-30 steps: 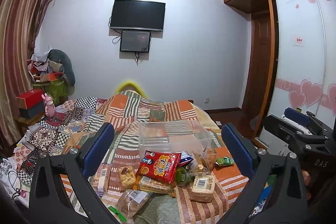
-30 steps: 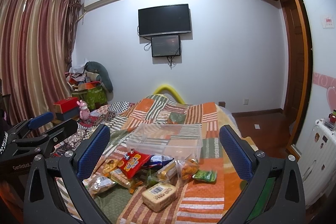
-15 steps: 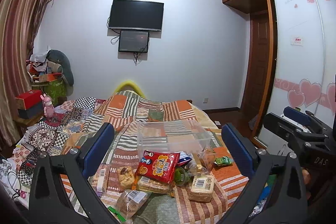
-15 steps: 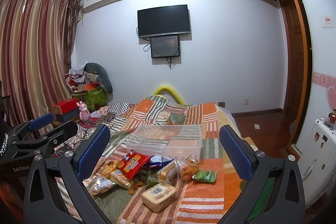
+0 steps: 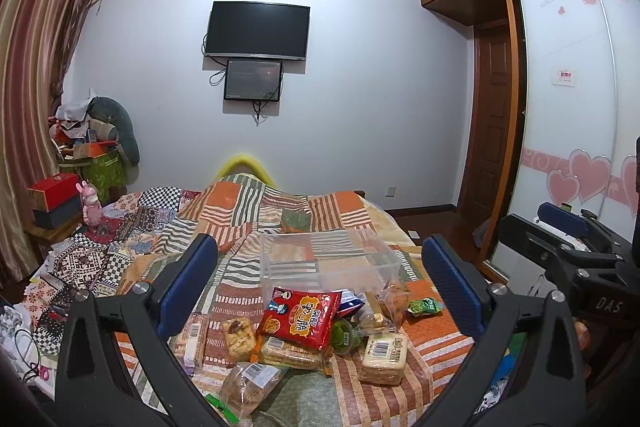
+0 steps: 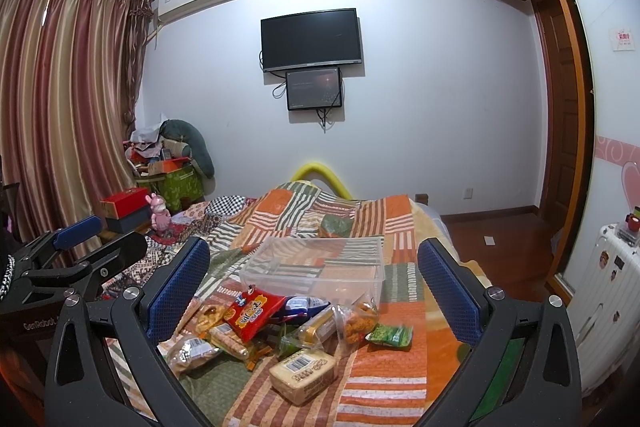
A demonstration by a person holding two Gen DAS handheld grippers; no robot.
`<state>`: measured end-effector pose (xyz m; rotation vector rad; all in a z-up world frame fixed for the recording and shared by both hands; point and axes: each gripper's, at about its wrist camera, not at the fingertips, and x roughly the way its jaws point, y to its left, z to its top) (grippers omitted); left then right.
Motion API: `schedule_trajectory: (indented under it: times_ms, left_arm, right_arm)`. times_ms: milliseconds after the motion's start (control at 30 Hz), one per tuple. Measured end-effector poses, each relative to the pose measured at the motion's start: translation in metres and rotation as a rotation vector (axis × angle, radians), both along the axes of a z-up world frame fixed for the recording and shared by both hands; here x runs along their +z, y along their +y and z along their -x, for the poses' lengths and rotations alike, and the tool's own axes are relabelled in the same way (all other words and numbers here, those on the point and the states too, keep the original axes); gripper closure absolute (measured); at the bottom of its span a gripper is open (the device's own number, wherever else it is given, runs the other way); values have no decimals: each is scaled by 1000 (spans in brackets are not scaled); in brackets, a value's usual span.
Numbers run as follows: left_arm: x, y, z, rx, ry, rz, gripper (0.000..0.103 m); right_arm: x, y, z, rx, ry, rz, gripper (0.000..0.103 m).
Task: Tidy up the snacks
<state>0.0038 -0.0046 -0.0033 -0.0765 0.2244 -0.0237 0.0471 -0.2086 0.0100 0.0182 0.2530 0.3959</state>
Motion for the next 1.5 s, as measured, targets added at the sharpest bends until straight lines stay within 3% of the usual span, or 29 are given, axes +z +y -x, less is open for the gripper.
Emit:
schedule_trajectory:
  times_ms: [433, 533, 600, 1000, 1267, 1500]
  left_arm:
    - [-2, 1, -1, -22, 5, 8, 0]
    - [-5, 5, -5, -15, 21, 9, 7]
    - [-9, 9, -9, -18, 50, 11, 15]
    - [-56, 57, -46, 24, 282, -8, 36]
    - [-101, 94, -69, 19, 452, -40, 39]
    - [-146, 97, -86, -36, 586, -1, 39]
  right_arm:
    - [-3, -1, -2, -4, 8, -4, 0]
    - [-5, -1, -4, 6, 26, -5, 0]
    - [-8, 1, -6, 11, 39, 1, 0]
    - [-32, 8, -27, 41, 171, 59, 11]
    - [-68, 12, -53, 38, 327, 140, 12]
    - [-97, 20, -72, 63, 477, 168, 12]
